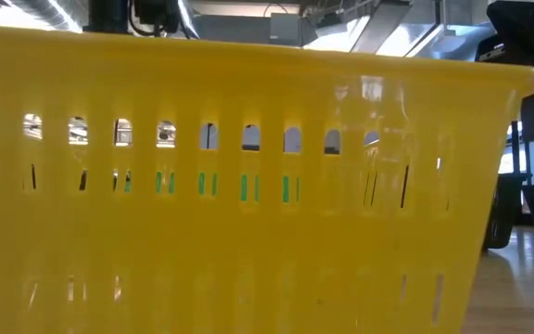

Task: Stack baskets on shelf by color
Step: Put the top green bin onto the shelf

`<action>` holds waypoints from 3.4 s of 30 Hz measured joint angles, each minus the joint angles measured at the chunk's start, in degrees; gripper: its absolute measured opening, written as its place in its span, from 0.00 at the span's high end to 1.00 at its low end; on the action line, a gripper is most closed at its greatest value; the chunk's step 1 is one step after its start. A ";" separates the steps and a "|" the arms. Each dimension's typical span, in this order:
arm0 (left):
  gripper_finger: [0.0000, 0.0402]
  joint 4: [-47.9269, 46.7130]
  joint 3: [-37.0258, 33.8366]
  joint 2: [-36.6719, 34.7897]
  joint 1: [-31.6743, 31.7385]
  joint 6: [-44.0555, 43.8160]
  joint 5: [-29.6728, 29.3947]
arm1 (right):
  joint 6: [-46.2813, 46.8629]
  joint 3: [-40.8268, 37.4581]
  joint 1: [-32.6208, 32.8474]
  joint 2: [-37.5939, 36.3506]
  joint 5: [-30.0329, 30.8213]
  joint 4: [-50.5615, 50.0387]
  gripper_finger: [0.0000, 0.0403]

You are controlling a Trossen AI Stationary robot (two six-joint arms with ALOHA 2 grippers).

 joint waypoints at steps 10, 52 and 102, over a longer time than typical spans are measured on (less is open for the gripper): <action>1.00 1.57 0.00 -0.06 2.22 6.93 -0.10 | -0.02 0.01 0.02 0.00 0.00 0.02 1.00; 0.81 13.94 -0.02 12.60 14.60 6.22 3.49 | 1.58 0.01 0.00 0.00 0.00 0.02 1.00; 0.81 20.27 -0.02 24.07 15.09 19.12 1.54 | 1.72 0.01 0.02 0.05 14.21 -2.14 1.00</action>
